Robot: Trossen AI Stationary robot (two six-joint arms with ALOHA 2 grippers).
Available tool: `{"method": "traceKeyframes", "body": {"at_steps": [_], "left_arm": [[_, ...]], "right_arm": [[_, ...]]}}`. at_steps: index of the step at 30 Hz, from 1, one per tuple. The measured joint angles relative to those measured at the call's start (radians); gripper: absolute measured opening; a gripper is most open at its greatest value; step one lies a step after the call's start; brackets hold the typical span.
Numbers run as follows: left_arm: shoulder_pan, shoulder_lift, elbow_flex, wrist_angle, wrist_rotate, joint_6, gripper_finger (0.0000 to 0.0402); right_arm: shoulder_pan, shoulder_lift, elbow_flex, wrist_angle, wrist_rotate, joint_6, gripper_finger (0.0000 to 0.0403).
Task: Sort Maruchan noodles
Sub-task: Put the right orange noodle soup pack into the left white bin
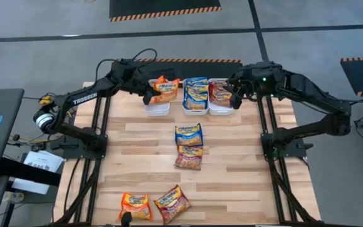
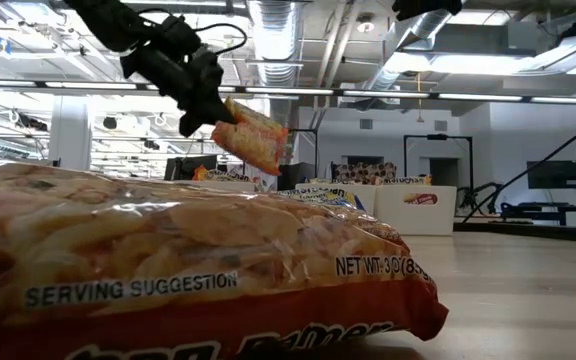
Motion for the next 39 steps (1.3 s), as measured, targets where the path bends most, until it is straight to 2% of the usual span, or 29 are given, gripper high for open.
{"method": "traceKeyframes", "body": {"at_steps": [5,14,22,26,39], "left_arm": [[0.073,-0.001,-0.029,0.007,0.015,0.036,0.0013],[0.222,0.000,-0.068,-0.002,0.212,0.052,0.0013],[0.263,0.000,-0.068,-0.128,0.205,0.167,0.0013],[0.262,0.006,-0.068,-0.121,0.163,0.181,0.0013],[0.253,0.156,-0.067,0.000,0.238,0.131,0.0013]], "right_arm": [[-0.012,0.018,-0.001,0.001,0.000,0.007,0.0152],[-0.018,0.049,0.000,0.016,0.000,0.027,0.0152],[-0.039,0.089,0.000,0.034,0.001,0.086,0.0152],[-0.052,0.100,0.000,0.069,0.000,0.088,0.0152],[-0.055,0.108,0.000,0.146,0.000,0.090,0.0152]]}}
